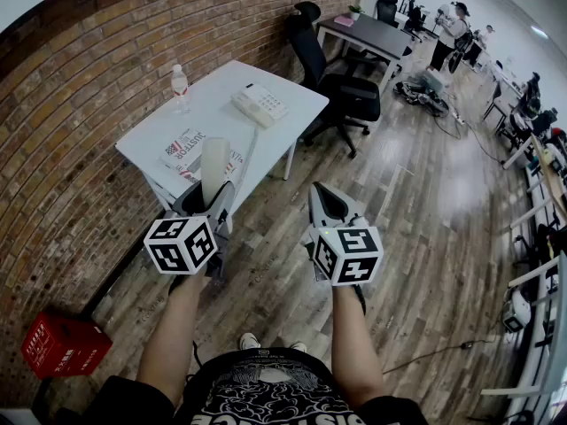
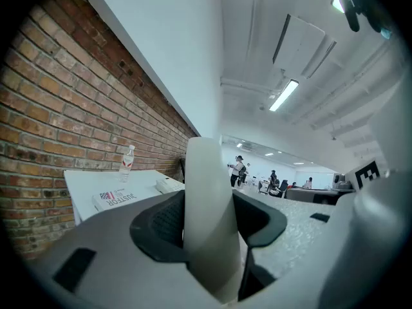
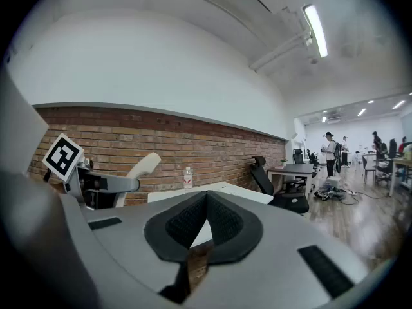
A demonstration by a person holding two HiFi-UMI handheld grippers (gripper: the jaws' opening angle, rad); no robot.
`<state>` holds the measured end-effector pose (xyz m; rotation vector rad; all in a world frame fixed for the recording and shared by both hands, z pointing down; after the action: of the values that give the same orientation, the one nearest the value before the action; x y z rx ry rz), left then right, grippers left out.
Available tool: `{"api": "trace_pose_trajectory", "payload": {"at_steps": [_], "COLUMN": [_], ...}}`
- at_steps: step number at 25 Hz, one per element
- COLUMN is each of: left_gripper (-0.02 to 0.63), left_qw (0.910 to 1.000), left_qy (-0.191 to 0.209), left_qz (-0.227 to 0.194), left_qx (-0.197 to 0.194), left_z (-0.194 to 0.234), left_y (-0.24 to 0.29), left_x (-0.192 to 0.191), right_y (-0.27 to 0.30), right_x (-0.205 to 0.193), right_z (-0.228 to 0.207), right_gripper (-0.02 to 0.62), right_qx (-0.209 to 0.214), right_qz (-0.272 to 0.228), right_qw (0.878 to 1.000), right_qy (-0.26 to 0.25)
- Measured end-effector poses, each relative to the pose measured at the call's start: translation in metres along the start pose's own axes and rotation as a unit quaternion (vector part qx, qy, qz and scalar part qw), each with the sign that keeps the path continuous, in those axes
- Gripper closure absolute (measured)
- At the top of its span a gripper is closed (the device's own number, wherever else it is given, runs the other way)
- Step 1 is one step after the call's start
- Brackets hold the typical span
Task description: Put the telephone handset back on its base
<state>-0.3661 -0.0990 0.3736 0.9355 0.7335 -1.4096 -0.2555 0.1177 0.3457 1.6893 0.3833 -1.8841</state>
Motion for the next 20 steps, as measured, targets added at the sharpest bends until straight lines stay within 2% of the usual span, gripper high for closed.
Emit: {"api": "trace_pose_trajectory", "payload": {"at_steps": [12, 20], "left_gripper": [0.391, 0.391], "left_qw": [0.9997, 0.9996], "left_qy": [-0.001, 0.0], "left_qz": [0.017, 0.019], "left_qx": [-0.017, -0.022], "left_z": [0.019, 0.019], "left_y": [0.026, 0.055], "left_x": [0.007, 0.012], "right_y": [0.021, 0.035], "right_x": [-0.002, -0.006], "right_z": [0.0, -0.021], "right_gripper": [0.597, 0.597], "right_qx": [-0.017, -0.023], "right_qz": [0.011, 0.011], "right_qw": [1.0, 1.0], "right_qy": [0.005, 0.011]}}
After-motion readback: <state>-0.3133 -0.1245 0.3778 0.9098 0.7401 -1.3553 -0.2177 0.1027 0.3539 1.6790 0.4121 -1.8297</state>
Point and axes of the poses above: the fingertips, and each gripper's own axes: y forward along the fingers, z to its left, x out of its top, the point moved 7 cm from there along -y, backward along the fingers, and after that the axes turned 9 degrees about -y, right-handed, at the moved point
